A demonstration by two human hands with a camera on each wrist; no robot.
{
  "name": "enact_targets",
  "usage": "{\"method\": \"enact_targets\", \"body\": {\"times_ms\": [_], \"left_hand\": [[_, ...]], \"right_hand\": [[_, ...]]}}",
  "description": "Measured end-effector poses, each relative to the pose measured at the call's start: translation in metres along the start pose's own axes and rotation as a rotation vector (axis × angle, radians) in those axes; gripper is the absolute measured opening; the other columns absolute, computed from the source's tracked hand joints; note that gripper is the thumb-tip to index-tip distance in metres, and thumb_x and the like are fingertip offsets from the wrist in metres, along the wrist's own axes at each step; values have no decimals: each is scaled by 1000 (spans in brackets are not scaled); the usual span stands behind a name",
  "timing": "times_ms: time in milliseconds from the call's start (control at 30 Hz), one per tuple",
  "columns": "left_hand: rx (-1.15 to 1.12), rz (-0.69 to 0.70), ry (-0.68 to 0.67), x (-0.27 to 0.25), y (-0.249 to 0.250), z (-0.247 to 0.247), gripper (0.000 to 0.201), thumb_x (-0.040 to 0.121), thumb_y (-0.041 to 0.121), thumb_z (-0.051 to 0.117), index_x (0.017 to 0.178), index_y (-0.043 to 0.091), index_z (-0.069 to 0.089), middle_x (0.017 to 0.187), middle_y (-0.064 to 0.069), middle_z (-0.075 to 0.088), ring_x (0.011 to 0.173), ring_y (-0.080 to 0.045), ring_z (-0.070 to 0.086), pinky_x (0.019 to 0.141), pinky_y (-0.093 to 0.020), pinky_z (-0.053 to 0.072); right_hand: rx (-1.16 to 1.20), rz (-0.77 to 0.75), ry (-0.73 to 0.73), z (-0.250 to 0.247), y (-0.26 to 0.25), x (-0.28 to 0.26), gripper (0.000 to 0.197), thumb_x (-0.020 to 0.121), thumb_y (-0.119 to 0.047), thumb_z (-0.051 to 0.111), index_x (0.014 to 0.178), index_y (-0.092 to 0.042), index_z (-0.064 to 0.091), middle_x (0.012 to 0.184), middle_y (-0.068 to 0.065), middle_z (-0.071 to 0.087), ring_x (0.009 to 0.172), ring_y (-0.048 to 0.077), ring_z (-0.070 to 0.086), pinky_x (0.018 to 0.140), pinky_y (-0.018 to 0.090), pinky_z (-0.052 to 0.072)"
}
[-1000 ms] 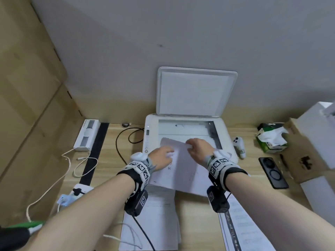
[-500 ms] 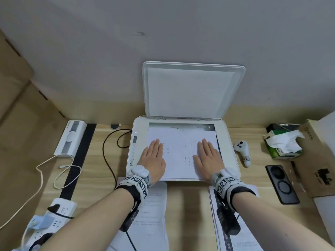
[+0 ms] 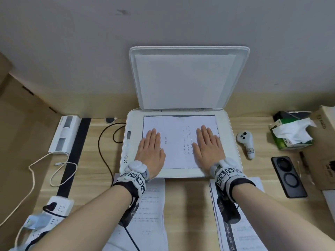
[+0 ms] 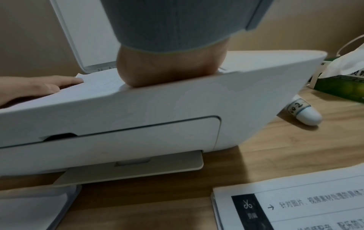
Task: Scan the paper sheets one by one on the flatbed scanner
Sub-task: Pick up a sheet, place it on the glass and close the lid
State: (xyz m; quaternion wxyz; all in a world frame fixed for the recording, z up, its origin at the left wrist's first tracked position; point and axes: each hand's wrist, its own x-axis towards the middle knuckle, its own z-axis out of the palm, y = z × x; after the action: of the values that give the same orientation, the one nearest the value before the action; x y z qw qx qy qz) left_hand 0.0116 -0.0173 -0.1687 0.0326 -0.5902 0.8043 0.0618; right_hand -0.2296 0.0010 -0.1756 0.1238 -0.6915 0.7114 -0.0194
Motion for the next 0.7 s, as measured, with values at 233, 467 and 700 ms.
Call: {"method": "enact_targets", "body": {"times_ms": [233,467,700], "left_hand": [[28,-9,-92,0,2,-13,75,88,39,-3,156,8,6,164,-10,-4,152,-26,-2,123,-41,8],[-294,-98,41,68,-3,-143,40,93,35,41,125,15,52,130,-4,51,120,-24,48,91,-38,42],[-271,-90,453,124,-27,-277,56,77,22,59,130,12,46,130,-9,47,119,-32,44,94,-45,44]], "right_hand": [[22,2,5,-9,-5,-3,65,102,-49,10,159,-22,-3,166,-3,-11,153,16,-10,124,40,1],[32,6,18,-99,-14,41,45,93,-38,48,131,-14,50,140,5,44,130,26,38,100,38,40],[92,-154,403,-224,-58,82,39,87,-25,58,124,-13,56,126,5,53,119,28,45,92,40,44]]}}
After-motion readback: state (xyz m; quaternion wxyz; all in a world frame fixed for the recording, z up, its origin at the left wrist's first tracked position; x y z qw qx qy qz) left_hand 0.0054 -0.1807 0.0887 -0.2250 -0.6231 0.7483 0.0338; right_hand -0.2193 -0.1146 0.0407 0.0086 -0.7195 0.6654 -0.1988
